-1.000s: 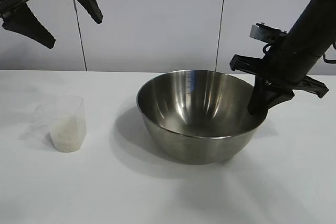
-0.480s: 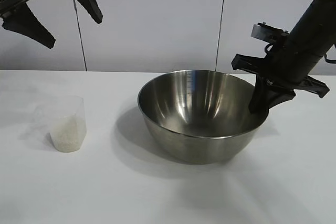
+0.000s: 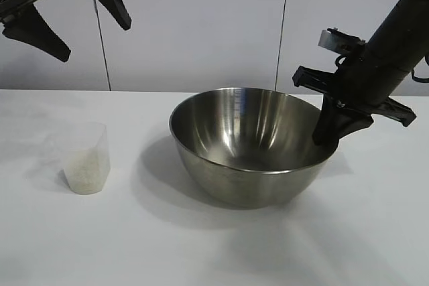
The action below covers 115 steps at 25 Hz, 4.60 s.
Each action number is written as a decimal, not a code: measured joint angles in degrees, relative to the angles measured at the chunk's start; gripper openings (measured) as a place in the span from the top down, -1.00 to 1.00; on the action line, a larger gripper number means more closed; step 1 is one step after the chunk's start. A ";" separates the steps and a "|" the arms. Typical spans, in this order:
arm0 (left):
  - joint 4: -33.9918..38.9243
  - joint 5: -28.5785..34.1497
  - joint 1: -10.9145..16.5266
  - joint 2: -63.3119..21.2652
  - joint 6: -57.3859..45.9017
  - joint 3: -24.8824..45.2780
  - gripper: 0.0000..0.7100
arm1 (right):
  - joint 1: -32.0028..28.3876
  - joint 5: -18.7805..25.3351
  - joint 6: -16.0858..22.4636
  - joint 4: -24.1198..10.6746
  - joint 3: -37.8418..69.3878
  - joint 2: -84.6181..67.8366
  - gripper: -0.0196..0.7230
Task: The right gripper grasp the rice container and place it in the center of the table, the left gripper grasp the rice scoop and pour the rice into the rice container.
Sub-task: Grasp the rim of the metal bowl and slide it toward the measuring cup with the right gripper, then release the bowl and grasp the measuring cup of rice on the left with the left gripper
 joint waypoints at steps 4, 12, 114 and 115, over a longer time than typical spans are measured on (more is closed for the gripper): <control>0.00 0.00 0.00 0.00 0.00 0.00 -0.85 | 4.20 -0.60 0.74 -2.81 0.00 0.00 0.92; 0.00 -0.04 0.00 0.00 0.00 0.00 -0.85 | 8.03 -3.57 4.53 -7.22 0.00 0.23 0.92; 2.04 2.03 0.00 0.00 5.58 0.00 -0.85 | -10.50 28.99 15.90 -32.05 41.31 -112.38 -0.73; 2.04 2.03 0.00 0.00 5.62 0.00 -0.85 | -10.22 28.99 15.90 -32.00 41.31 -112.38 -0.73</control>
